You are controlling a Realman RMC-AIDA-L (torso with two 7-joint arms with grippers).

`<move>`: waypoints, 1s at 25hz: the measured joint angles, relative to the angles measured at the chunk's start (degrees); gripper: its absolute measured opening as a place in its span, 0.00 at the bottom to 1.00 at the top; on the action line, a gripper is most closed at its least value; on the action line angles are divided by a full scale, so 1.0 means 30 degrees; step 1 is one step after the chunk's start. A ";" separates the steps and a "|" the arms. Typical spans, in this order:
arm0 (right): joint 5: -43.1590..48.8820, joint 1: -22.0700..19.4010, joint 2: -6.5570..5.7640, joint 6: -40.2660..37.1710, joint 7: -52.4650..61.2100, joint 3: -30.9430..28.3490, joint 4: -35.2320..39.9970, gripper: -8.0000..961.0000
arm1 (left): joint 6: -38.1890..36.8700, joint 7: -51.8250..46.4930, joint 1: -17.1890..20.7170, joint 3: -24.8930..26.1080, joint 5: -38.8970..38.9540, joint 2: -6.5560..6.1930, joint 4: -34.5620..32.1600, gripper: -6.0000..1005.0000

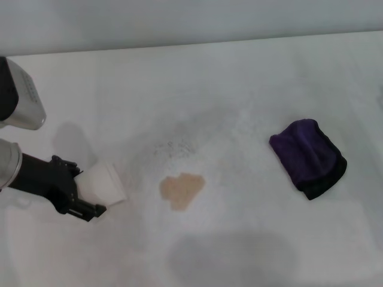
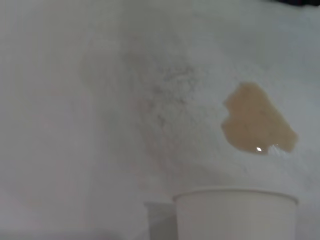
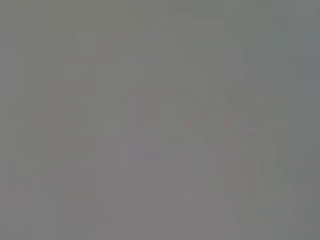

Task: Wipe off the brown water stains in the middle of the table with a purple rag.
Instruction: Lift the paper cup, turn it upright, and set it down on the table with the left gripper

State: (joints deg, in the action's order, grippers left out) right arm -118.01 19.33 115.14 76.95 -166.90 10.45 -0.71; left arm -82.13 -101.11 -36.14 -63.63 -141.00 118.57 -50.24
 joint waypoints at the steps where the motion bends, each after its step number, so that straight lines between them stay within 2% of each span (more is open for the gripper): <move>1: -0.0011 0.0000 0.0001 -0.0014 0.0000 0.0000 0.0001 0.91 | 0.0037 0.0038 0.0024 0.0035 0.0188 0.0001 -0.0057 0.84; 6: -0.0038 0.0000 0.0000 -0.0133 -0.0004 0.0003 0.0005 0.91 | 0.0052 0.0096 0.0189 0.0138 0.1321 -0.0010 -0.0582 0.80; 10: -0.0038 0.0000 0.0000 -0.0158 -0.0016 0.0004 0.0029 0.91 | 0.0631 0.0929 0.1073 0.0167 0.3934 0.0057 -0.1487 0.78; 14: -0.0013 0.0008 0.0000 -0.0162 -0.0022 0.0029 0.0100 0.91 | 0.2340 0.2412 0.1799 0.0178 0.6672 0.0109 -0.1025 0.77; 20: 0.0037 0.0098 0.0000 -0.0191 -0.0096 0.0116 0.0159 0.91 | 0.3792 0.7568 0.2302 0.0177 1.2966 0.0140 0.2577 0.77; 24: 0.0053 0.0144 0.0000 -0.0193 -0.0108 0.0189 0.0235 0.91 | 0.3896 0.9677 0.2507 0.0177 1.4732 0.0158 0.4062 0.77; 25: 0.0060 0.0155 -0.0001 -0.0192 -0.0115 0.0193 0.0241 0.91 | 0.3930 1.1247 0.2677 0.0179 1.6027 0.0170 0.5233 0.77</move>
State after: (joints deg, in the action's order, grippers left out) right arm -117.83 19.80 115.13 76.37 -167.25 11.03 0.02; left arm -70.34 -67.37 -28.11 -63.10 -92.92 119.08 -34.54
